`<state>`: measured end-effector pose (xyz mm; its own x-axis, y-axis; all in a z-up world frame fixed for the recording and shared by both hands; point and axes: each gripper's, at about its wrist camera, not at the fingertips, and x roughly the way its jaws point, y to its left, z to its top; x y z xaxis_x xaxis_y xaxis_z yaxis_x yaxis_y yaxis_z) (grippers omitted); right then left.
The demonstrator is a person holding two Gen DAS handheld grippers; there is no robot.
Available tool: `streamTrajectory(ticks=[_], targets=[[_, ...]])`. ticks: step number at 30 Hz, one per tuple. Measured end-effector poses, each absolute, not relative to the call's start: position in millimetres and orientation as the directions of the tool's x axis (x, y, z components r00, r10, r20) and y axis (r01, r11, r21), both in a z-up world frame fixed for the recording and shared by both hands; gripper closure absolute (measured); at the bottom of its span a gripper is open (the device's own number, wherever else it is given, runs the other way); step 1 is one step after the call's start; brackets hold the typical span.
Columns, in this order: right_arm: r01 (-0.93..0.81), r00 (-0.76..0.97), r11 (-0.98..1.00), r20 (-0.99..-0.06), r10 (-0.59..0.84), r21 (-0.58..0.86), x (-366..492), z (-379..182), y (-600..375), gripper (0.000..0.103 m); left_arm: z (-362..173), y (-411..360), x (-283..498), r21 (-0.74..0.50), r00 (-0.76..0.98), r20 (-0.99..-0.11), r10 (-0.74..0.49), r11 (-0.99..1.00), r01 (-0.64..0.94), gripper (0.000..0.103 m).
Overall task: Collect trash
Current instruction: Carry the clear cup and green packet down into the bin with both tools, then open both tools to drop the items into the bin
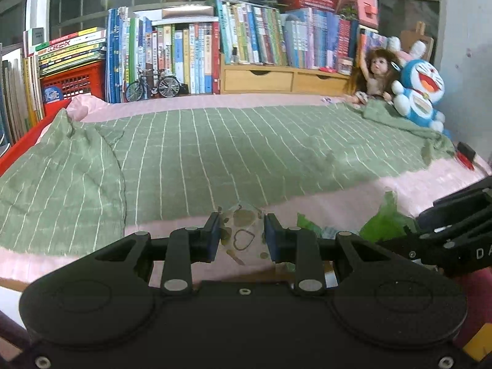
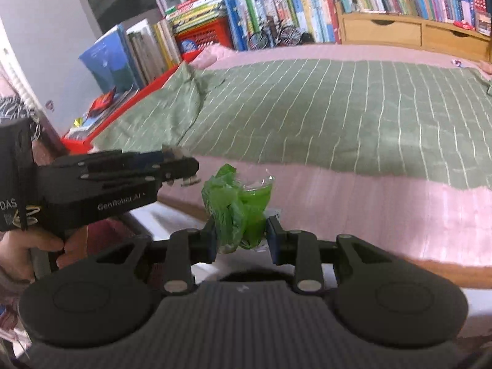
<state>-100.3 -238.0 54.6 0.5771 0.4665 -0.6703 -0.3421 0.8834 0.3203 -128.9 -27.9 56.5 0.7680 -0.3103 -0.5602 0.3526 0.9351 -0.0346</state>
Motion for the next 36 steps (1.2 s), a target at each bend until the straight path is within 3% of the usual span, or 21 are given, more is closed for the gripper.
streamTrajectory(ticks=[21,36], targets=[[-0.164,0.311,0.919,-0.865,0.393,0.358,-122,-51,-214,0.066,-54,-27,-156,-0.145,0.509,-0.813,-0.283,0.945,0.295,0.073],[0.002,0.249,0.932,-0.903,0.350,0.362,-115,-117,-206,0.065,-126,-34,-140,-0.115,0.385,-0.903,-0.190,0.971,0.210,0.071]])
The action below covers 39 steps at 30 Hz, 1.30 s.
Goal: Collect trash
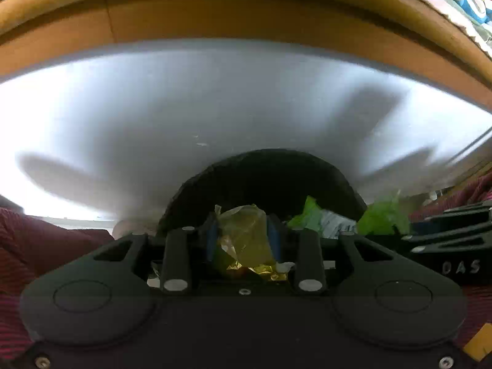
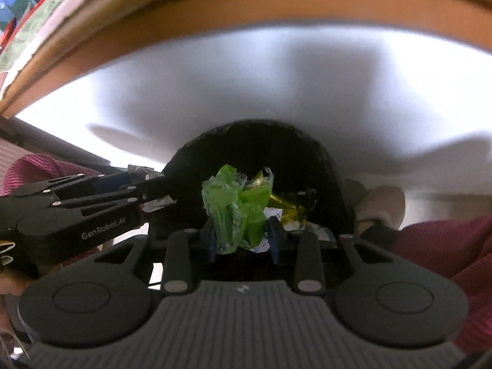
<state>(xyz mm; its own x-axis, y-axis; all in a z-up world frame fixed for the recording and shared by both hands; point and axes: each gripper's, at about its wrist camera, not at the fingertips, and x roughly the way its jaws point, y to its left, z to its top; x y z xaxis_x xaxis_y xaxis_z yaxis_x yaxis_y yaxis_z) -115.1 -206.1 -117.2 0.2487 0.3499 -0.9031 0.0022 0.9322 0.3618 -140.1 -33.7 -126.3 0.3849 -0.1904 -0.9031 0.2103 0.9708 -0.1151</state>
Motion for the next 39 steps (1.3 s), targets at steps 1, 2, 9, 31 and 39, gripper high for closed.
streamTrajectory(ticks=[1,2,9,31,39], targets=[[0.004,0.242,0.932,-0.905,0.350,0.362,-112,-120,-205,0.065,-128,-34,-139,-0.112,0.383,-0.905,-0.188,0.971,0.212,0.071],[0.004,0.237,0.933,-0.906,0.349,0.361,-112,-123,-205,0.065,-129,-35,-139,-0.110,0.381,-0.906,-0.186,0.971,0.212,0.071],[0.011,0.227,0.931,-0.908,0.353,0.365,-109,-128,-211,0.062,-139,-41,-137,-0.106,0.355,-0.918,-0.177,0.972,0.208,0.068],[0.009,0.240,0.950,-0.923,0.301,0.312,-110,-125,-211,0.019,-150,-42,-134,-0.084,0.309,-0.941,-0.140,0.979,0.185,0.027],[0.009,0.242,0.953,-0.925,0.291,0.302,-110,-125,-212,0.015,-150,-41,-133,-0.091,0.307,-0.941,-0.143,0.980,0.177,0.026]])
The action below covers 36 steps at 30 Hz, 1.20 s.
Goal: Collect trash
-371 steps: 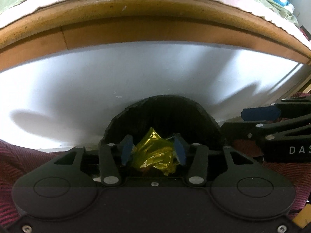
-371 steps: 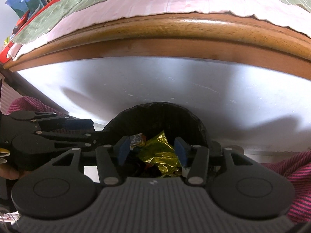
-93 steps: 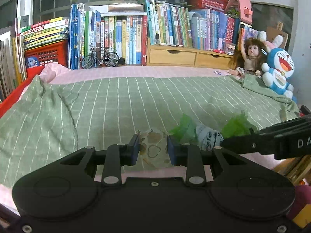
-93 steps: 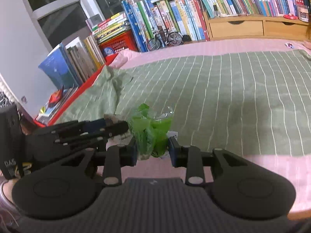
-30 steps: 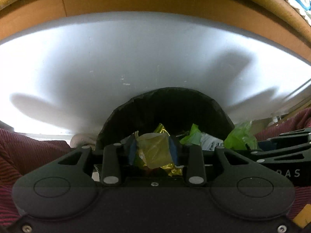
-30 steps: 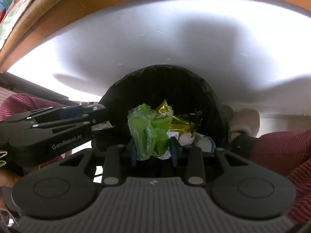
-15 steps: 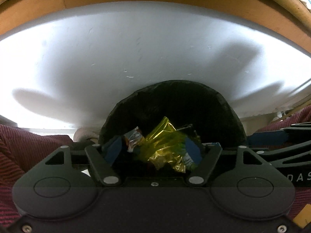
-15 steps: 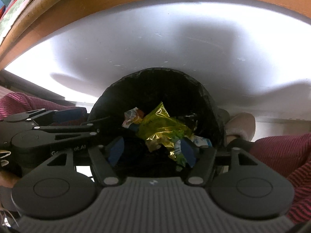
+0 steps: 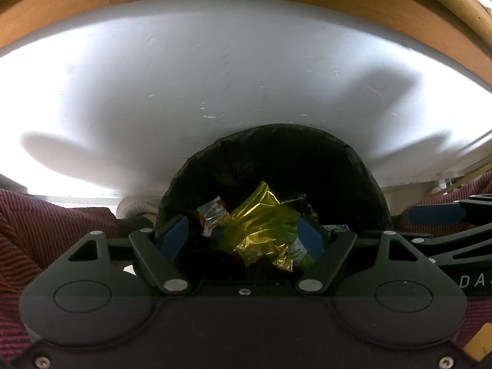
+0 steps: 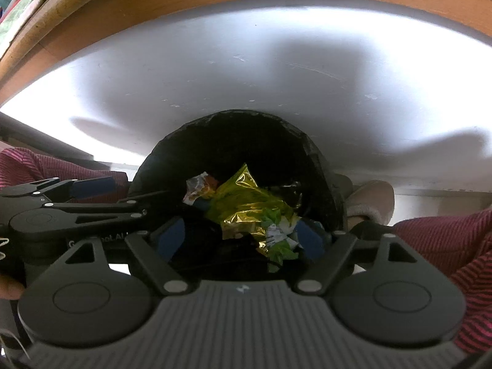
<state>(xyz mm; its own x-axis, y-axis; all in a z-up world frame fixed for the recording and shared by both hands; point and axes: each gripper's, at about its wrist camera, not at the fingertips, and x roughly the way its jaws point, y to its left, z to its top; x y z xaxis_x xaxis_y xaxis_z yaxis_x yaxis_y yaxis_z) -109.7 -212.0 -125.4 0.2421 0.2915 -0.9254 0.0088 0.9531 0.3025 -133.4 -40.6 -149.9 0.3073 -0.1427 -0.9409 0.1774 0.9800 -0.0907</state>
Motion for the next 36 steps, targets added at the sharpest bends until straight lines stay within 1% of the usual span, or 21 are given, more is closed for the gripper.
streamTrajectory(ticks=[3,6,10,26,36], targets=[[0.014,0.239,0.952,-0.925,0.295,0.306,-109.7,-126.1,-213.0,0.015,-149.5,-39.9,-134.0,-0.096,0.312,-0.938,-0.149,0.979,0.180,0.026],[0.019,0.238,0.951,-0.925,0.295,0.308,-109.7,-126.8,-214.3,0.015,-149.4,-39.1,-134.2,-0.102,0.314,-0.937,-0.153,0.979,0.174,0.023],[0.022,0.241,0.951,-0.925,0.293,0.307,-110.5,-126.6,-215.5,0.015,-148.8,-37.8,-134.3,-0.116,0.313,-0.935,-0.166,0.978,0.171,0.023],[0.031,0.239,0.949,-0.925,0.297,0.313,-110.8,-127.1,-217.3,0.015,-151.1,-40.3,-133.4,-0.107,0.305,-0.939,-0.157,0.979,0.174,0.023],[0.042,0.243,0.951,-0.926,0.289,0.308,-112.2,-128.1,-220.2,0.015,-148.4,-37.2,-134.8,-0.117,0.321,-0.932,-0.168,0.978,0.174,0.020]])
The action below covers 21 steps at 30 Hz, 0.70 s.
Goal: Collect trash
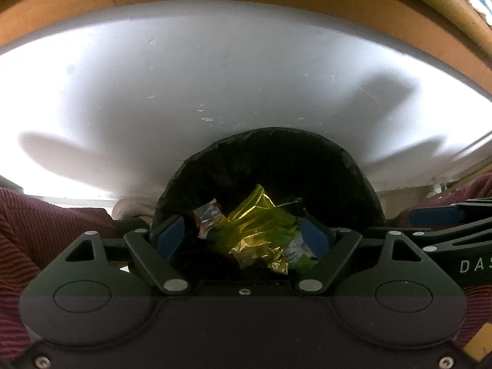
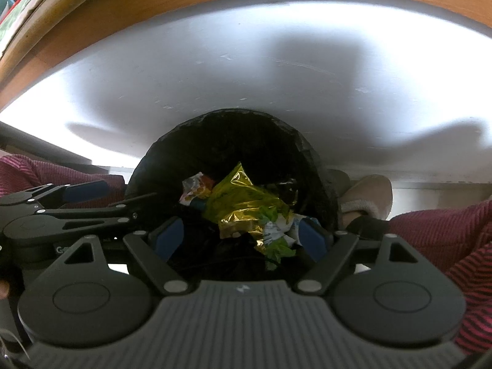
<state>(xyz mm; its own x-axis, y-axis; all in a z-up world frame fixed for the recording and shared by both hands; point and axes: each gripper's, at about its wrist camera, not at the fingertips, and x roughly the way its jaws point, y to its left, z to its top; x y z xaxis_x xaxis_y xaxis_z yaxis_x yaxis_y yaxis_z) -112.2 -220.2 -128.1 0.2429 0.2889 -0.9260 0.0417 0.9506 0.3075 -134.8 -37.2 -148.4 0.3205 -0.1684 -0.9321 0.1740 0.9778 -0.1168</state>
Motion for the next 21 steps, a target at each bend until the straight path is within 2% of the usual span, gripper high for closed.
streamTrajectory(ticks=[6,21], targets=[[0.044,0.243,0.951,-0.926,0.288,0.307,-112.3,-128.5,-220.5,0.014,-147.5,-36.2,-135.9,-0.091,0.350,-0.926,-0.142,0.983,0.157,0.014],[0.045,0.243,0.951,-0.927,0.287,0.306,-112.1,-128.0,-220.6,0.014,-152.2,-32.6,-133.6,-0.118,0.303,-0.941,-0.151,0.985,0.125,0.014]])
